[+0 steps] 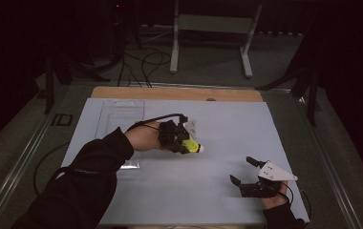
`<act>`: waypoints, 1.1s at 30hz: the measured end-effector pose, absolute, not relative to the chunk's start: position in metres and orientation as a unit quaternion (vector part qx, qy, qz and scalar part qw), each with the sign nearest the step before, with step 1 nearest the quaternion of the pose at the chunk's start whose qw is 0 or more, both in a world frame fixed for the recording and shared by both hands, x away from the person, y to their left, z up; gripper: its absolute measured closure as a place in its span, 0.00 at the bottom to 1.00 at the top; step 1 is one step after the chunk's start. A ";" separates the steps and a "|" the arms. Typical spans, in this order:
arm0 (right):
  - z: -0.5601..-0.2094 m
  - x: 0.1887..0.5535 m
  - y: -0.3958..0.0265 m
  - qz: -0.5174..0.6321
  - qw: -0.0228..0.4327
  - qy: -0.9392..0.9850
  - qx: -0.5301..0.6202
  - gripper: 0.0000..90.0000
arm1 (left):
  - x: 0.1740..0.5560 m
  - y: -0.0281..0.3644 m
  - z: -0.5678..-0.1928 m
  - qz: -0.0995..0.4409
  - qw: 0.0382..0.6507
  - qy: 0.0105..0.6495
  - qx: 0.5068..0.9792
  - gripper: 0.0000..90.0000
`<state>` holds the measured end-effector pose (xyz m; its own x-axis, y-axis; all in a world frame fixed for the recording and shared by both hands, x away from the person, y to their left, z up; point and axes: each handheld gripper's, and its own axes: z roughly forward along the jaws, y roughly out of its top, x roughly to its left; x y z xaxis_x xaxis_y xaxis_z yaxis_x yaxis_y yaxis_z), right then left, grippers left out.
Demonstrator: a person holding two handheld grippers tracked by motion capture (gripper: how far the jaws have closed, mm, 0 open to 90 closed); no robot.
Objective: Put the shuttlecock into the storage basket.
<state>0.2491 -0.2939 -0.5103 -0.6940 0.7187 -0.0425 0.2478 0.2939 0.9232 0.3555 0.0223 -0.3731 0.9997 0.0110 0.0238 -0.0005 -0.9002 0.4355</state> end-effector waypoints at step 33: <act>-0.510 0.249 -0.292 0.501 0.235 0.772 0.311 0.09 | 0.377 0.117 -0.346 0.053 0.203 0.088 0.974 0.99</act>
<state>0.2491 -0.2922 -0.5101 -0.6954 0.7168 -0.0516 0.2452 0.3040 0.9206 0.3773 0.1168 -0.3464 0.9790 0.1924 0.0676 0.1493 -0.9021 0.4048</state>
